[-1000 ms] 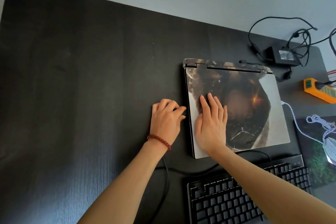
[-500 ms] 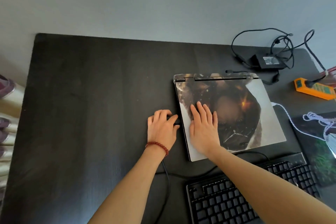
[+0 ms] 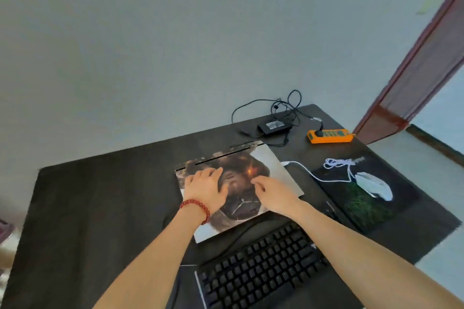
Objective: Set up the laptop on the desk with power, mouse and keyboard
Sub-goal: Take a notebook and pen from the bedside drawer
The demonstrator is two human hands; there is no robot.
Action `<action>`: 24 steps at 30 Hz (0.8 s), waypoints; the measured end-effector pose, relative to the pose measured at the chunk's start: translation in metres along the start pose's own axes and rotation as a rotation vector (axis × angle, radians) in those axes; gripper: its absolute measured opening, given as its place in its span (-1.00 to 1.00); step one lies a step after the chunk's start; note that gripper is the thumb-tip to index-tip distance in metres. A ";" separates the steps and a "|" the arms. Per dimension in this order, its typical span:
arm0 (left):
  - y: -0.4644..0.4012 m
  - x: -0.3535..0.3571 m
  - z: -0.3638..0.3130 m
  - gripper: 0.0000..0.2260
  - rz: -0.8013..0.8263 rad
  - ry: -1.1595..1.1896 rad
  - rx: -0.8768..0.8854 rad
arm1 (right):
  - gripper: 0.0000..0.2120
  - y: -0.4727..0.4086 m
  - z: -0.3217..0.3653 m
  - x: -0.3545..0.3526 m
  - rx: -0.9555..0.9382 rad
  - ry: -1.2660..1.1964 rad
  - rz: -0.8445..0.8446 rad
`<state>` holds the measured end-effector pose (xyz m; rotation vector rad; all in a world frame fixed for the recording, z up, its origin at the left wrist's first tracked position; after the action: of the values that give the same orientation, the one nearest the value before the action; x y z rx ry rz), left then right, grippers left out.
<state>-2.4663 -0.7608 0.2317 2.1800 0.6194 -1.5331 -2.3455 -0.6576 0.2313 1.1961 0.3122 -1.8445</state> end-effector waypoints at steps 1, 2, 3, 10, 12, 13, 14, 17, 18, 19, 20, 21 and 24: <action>0.001 -0.008 -0.028 -0.57 -0.011 -0.013 0.035 | -0.68 0.017 -0.016 -0.022 0.022 -0.007 -0.034; 0.003 -0.013 -0.054 -0.59 -0.024 -0.021 0.065 | -0.68 0.032 -0.032 -0.041 0.041 -0.004 -0.062; 0.008 -0.017 -0.096 -0.61 -0.045 -0.021 0.120 | -0.68 0.059 -0.057 -0.068 0.080 -0.007 -0.100; 0.107 0.019 -0.418 -0.63 -0.021 -0.022 0.541 | -0.68 0.315 -0.263 -0.193 0.398 -0.058 -0.409; 0.143 0.044 -0.496 -0.63 0.016 -0.003 0.633 | -0.70 0.391 -0.317 -0.210 0.496 -0.121 -0.489; 0.164 0.059 -0.539 -0.64 0.040 0.006 0.690 | -0.71 0.435 -0.345 -0.218 0.544 -0.148 -0.539; 0.190 0.074 -0.586 -0.64 0.067 0.005 0.746 | -0.71 0.483 -0.376 -0.225 0.608 -0.167 -0.585; 0.261 0.120 -0.696 -0.65 0.175 0.016 0.909 | -0.69 0.605 -0.449 -0.229 0.799 -0.219 -0.661; 0.294 0.139 -0.740 -0.64 0.197 -0.002 0.993 | -0.69 0.656 -0.473 -0.225 0.878 -0.250 -0.689; 0.322 0.155 -0.778 -0.64 0.224 -0.022 1.063 | -0.69 0.700 -0.494 -0.222 0.946 -0.272 -0.718; 0.336 0.164 -0.798 -0.63 0.244 -0.033 1.101 | -0.69 0.724 -0.505 -0.220 0.994 -0.286 -0.727; 0.369 0.180 -0.838 -0.63 0.286 -0.042 1.176 | -0.69 0.773 -0.527 -0.216 1.071 -0.299 -0.769; 0.439 0.219 -0.929 -0.64 0.346 -0.049 1.339 | -0.69 0.875 -0.573 -0.208 1.216 -0.331 -0.841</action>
<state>-1.4392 -0.5757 0.3493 2.7820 -1.1042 -2.0259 -1.2835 -0.6938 0.3270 1.5868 -0.7337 -3.1026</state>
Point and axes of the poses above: each hand's wrist, its own y-axis away from the middle knuckle, its own x-axis out of the palm, z = x × y, the point moved 9 cm from there along -y, towards the middle knuckle
